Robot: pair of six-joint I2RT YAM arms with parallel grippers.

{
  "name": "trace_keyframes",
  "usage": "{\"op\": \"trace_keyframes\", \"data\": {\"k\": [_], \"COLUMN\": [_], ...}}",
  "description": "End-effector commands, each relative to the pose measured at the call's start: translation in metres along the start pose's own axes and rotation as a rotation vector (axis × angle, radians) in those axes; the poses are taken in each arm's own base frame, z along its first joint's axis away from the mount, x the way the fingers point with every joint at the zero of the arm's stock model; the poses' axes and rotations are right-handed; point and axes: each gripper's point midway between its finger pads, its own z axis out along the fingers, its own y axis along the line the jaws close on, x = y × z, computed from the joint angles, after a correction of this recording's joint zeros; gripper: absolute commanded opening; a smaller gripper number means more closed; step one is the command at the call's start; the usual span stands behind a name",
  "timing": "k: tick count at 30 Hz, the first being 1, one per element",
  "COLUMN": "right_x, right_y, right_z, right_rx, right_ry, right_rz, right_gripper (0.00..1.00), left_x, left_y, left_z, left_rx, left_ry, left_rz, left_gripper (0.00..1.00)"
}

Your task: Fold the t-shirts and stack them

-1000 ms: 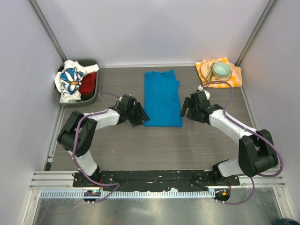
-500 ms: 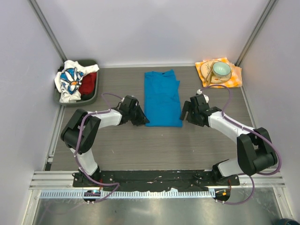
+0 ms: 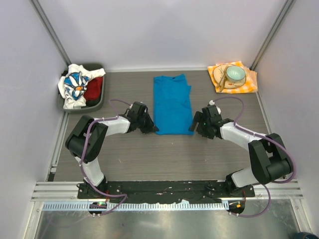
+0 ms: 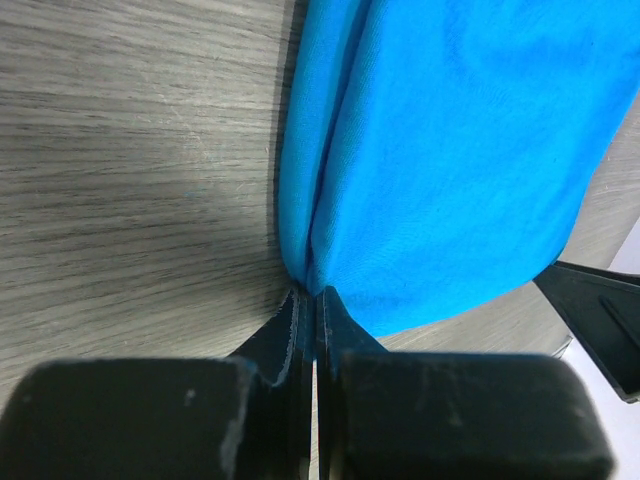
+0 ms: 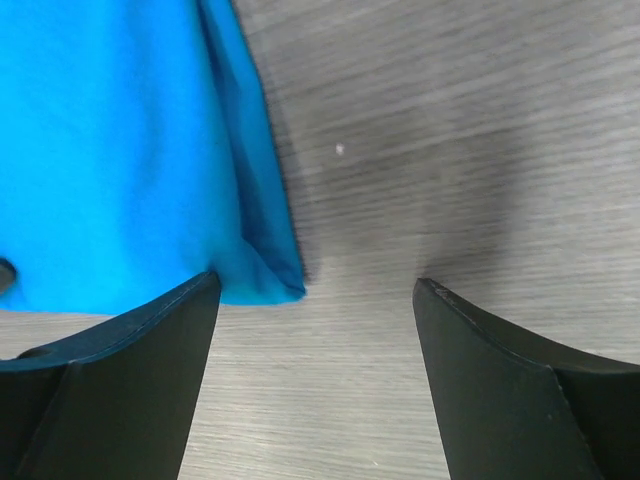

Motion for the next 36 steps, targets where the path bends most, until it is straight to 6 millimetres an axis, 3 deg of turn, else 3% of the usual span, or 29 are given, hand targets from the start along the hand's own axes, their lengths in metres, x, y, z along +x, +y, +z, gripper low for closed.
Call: {"op": "trace_keyframes", "data": {"k": [1, 8, 20, 30, 31, 32, 36], "right_x": [-0.005, 0.001, 0.015, 0.03, 0.03, 0.032, 0.035], "right_y": [0.027, 0.029, 0.019, 0.005, 0.005, 0.002, -0.002], "right_z": [0.004, 0.005, 0.021, 0.033, 0.033, 0.033, 0.026], "right_rx": [-0.122, -0.141, -0.114, -0.075, -0.072, -0.061, -0.059], "right_ry": [-0.01, 0.006, 0.04, 0.072, 0.073, 0.076, 0.074], "right_rz": [0.052, 0.065, 0.067, 0.069, 0.069, 0.066, 0.06], "right_gripper": [0.83, 0.79, 0.55, 0.19, 0.14, 0.01, 0.01], "left_x": [0.012, 0.014, 0.018, 0.023, 0.026, 0.026, 0.034], "left_y": [0.019, 0.023, 0.031, 0.038, 0.042, 0.041, 0.046], "left_z": [0.003, 0.004, 0.006, 0.002, 0.001, 0.001, -0.005], "left_rx": [-0.062, -0.067, -0.075, -0.073, -0.078, -0.071, -0.067], "left_ry": [0.026, 0.029, 0.03, 0.025, 0.031, 0.028, 0.031], "left_rz": [0.018, 0.014, 0.002, 0.0, -0.003, -0.005, -0.017], "left_gripper": [0.0, 0.0, 0.0, 0.0, 0.0, 0.0, 0.0]}}
